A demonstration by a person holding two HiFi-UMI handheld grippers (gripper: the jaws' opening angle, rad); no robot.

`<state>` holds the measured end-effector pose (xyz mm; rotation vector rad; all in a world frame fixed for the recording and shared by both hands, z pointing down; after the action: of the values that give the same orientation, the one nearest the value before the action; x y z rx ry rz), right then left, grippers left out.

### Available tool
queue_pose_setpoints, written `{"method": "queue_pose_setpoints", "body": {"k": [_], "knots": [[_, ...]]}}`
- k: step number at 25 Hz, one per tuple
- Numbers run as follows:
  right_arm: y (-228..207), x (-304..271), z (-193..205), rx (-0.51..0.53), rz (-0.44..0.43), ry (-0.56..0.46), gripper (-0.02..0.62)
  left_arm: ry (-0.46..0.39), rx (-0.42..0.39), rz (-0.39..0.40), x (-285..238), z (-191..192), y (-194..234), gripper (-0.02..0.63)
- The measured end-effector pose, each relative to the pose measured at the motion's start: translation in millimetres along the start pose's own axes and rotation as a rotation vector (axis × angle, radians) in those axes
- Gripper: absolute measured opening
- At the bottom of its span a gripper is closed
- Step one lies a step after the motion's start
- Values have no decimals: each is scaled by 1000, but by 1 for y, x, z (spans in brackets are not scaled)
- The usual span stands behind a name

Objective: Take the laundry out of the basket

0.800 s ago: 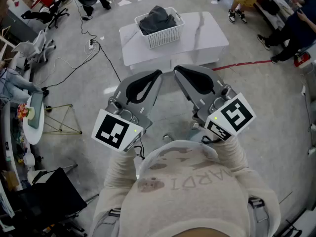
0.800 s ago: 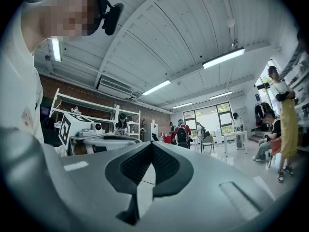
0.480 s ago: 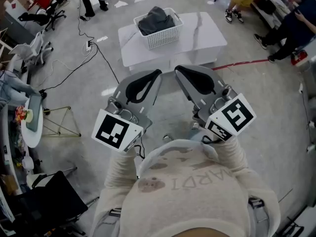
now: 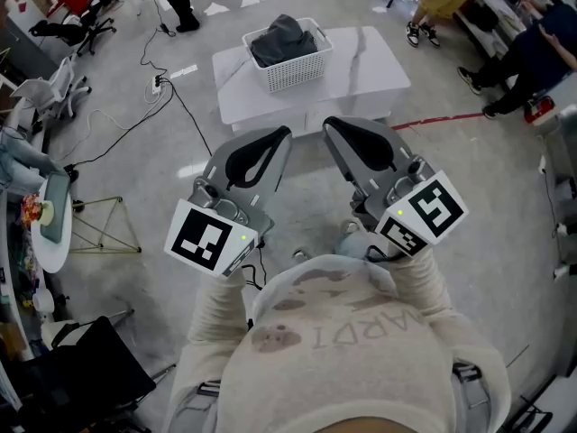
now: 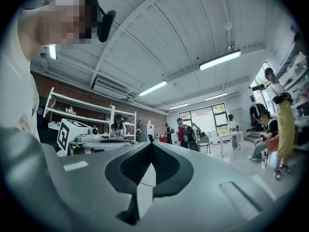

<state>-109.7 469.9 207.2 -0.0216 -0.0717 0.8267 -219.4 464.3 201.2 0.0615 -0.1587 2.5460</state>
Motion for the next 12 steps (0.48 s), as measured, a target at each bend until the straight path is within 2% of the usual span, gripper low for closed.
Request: {"method": "queue_pose_setpoints", "body": {"k": [7, 12], "knots": [[-20, -1, -6, 0, -16, 12, 28, 10, 2, -35, -12, -2, 10, 0], [-64, -2, -5, -13, -36, 15, 26, 13, 16, -77, -46, 0, 20, 0]]}}
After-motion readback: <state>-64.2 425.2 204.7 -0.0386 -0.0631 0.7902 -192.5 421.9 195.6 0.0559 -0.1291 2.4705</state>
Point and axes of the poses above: the fingertips, and each gripper's own axes: x backward along the fingers, y to its left, z out of its underside, the point moved 4 cm from there along x, backward along the fingers
